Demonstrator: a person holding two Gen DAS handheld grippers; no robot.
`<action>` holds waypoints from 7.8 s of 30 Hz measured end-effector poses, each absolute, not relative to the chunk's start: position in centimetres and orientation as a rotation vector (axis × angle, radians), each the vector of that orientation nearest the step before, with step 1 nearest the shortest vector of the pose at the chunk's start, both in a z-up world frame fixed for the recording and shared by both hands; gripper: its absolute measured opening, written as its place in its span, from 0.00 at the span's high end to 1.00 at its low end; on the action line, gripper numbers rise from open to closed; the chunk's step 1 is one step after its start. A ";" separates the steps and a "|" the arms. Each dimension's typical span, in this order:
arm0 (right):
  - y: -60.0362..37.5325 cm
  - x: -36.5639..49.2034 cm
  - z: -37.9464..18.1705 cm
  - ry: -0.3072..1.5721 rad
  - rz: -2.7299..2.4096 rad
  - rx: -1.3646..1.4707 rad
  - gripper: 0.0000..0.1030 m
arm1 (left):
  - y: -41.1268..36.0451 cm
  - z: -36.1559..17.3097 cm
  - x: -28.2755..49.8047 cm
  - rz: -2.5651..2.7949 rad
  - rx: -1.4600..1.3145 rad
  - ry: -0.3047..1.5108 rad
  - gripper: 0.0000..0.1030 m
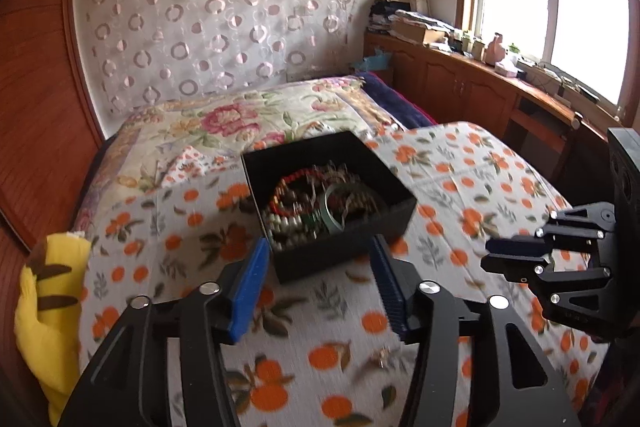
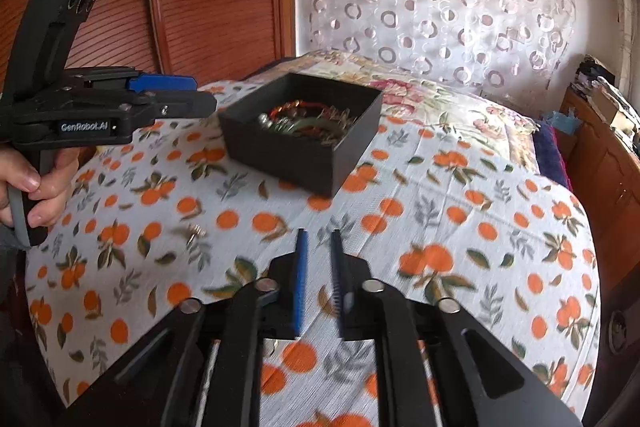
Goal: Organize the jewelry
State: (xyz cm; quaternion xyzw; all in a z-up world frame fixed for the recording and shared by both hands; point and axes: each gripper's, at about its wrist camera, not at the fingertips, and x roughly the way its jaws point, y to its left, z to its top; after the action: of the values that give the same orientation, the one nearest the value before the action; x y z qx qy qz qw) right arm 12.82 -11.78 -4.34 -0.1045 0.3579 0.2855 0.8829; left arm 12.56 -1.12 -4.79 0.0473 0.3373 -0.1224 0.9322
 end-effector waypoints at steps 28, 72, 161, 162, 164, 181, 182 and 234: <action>-10.4 8.8 -7.4 0.853 0.672 -0.335 0.79 | -2.4 -12.0 10.7 -0.290 0.186 0.893 0.08; -10.7 10.3 -4.5 0.779 0.641 -0.315 0.79 | -2.4 -9.6 10.0 -0.348 0.130 0.804 0.88; -14.4 8.4 1.5 0.508 0.299 0.023 0.03 | 1.5 -2.6 6.2 0.037 0.018 0.590 0.08; -14.4 8.4 1.5 0.507 0.298 0.025 0.03 | 1.5 -2.5 6.1 0.038 0.020 0.589 0.08; -14.5 8.4 1.5 0.506 0.292 0.027 0.03 | 1.4 -2.5 6.1 0.037 0.022 0.587 0.08; -14.5 8.4 1.3 0.503 0.283 0.028 0.03 | 0.5 -1.5 5.0 0.021 0.036 0.553 0.08; -14.5 8.4 1.3 0.502 0.282 0.028 0.03 | 0.5 -1.5 5.0 0.021 0.036 0.553 0.08; -14.6 8.3 1.3 0.499 0.282 0.030 0.03 | -0.1 -0.5 4.4 0.008 0.033 0.527 0.08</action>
State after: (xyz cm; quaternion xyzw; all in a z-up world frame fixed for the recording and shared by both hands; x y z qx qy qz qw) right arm 8.34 -14.63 1.32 0.0150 0.2462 0.1391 0.9591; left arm 4.42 -0.07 -0.50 0.0164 0.2604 0.0038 0.9654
